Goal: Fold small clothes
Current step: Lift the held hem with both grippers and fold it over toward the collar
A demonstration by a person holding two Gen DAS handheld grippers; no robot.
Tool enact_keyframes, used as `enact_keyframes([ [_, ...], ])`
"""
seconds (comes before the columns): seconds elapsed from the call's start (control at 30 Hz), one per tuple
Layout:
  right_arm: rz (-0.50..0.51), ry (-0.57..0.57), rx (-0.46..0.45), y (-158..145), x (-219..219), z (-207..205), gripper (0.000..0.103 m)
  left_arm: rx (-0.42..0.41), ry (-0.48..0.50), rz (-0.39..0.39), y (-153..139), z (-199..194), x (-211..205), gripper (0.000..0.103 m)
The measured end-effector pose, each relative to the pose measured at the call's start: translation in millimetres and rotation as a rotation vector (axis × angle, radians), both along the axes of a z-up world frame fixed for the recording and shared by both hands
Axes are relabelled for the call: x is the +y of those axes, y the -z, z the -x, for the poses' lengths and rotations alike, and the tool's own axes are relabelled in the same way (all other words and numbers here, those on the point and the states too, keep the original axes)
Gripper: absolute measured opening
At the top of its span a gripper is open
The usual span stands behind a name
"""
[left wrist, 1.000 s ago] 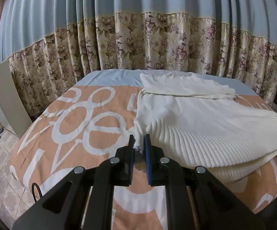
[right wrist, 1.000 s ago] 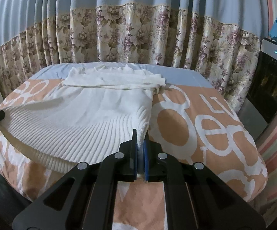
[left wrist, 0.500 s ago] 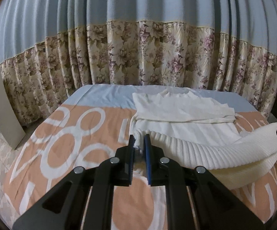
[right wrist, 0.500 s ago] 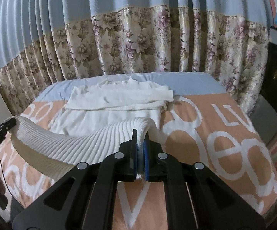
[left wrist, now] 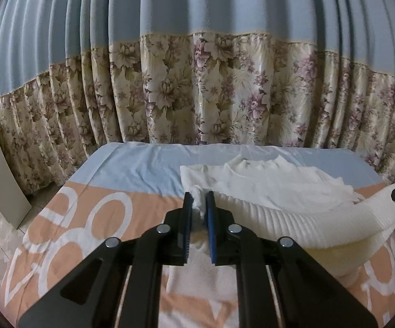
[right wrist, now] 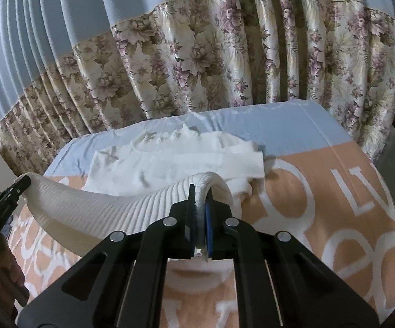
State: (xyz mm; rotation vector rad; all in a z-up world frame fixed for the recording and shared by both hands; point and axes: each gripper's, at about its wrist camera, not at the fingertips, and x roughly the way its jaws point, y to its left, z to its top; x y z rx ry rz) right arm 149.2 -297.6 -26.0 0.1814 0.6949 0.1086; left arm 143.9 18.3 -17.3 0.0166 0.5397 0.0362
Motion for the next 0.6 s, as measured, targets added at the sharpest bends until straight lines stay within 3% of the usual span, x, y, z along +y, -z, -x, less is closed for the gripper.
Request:
enact_keyframes([
  [0.6, 0.013, 0.030, 0.076, 32.0, -1.9, -135.9, 0.006, 0.075, -0.021, -0.075, 40.7, -139.6, -8.1, 0.011],
])
